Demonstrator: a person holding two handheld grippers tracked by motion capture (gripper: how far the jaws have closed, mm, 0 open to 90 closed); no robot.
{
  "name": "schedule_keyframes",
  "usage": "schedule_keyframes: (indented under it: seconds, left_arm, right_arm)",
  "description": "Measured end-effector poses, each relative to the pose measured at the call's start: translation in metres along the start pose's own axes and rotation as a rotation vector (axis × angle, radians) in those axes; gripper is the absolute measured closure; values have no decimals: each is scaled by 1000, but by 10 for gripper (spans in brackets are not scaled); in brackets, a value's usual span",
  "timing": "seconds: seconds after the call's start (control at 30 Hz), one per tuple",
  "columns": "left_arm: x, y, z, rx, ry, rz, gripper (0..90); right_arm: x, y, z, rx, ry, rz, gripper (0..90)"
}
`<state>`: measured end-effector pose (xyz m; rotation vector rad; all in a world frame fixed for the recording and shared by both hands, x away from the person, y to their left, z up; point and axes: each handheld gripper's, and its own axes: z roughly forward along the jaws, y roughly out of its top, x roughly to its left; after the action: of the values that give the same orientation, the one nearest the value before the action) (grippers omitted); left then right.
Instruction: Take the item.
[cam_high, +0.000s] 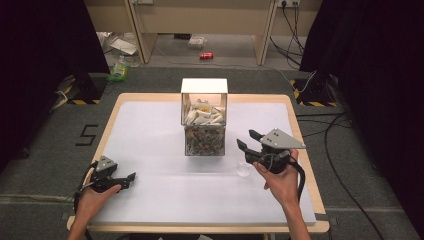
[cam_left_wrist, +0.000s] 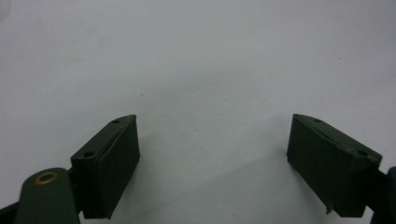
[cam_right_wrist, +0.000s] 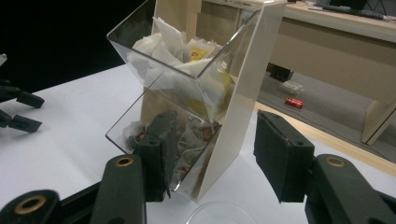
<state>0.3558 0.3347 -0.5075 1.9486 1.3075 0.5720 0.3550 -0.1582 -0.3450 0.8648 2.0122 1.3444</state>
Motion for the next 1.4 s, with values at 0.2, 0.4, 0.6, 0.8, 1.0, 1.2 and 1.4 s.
schedule_keyframes:
  seconds: [0.2,0.4,0.6,0.8,1.0,1.2,1.4]
  left_arm:
    - [0,0,0,0,0,0,161]
    - [0,0,0,0,0,0,161]
    - [0,0,0,0,0,-1,161]
    - [0,0,0,0,-1,0,161]
    - [0,0,0,0,0,0,161]
    - [0,0,0,0,0,0,161]
    - [0,0,0,0,-1,0,161]
  right_arm:
    - [2,9,8,-11,14,-8,510]
    - [5,16,14,-27,12,-21,520]
    - [10,25,16,-51,24,-29,530]
    - [13,33,21,-69,34,-41,545]
    - [16,39,28,-71,43,-48,556]
    - [17,42,32,-78,52,-54,570]
    - [18,47,38,-79,63,-63,592]
